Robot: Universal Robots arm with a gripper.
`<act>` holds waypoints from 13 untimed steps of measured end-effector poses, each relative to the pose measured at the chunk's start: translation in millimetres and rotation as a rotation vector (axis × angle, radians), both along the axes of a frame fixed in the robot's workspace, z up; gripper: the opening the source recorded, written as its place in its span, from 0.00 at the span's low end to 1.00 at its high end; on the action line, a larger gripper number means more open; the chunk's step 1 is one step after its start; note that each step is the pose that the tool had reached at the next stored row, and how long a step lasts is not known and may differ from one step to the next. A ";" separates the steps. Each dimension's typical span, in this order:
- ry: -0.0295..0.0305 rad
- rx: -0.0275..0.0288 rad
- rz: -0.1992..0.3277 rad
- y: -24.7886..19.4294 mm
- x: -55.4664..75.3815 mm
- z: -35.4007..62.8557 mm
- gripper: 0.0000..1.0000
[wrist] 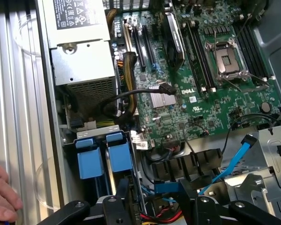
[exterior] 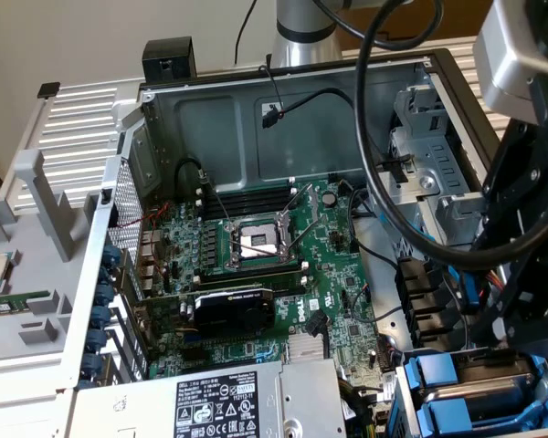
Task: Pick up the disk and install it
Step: 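Insert the second disk wire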
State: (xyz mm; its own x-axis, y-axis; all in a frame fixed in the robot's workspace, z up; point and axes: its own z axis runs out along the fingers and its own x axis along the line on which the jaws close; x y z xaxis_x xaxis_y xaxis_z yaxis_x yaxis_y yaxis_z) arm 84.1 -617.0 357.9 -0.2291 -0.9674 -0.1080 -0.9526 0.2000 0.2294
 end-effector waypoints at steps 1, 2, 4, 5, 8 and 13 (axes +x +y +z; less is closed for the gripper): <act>0.0019 0.0005 0.000 0.0 0.0 -0.1 0.54; 0.0035 0.0009 0.000 0.0 0.0 -0.2 0.54; 0.0063 0.0018 0.000 -0.1 0.1 -0.5 0.54; 0.0077 0.0023 0.000 -0.1 0.2 -0.6 0.54; 0.0102 0.0049 0.000 -0.7 1.5 -0.8 0.54; 0.0143 0.0106 0.000 -2.1 4.3 -1.6 0.54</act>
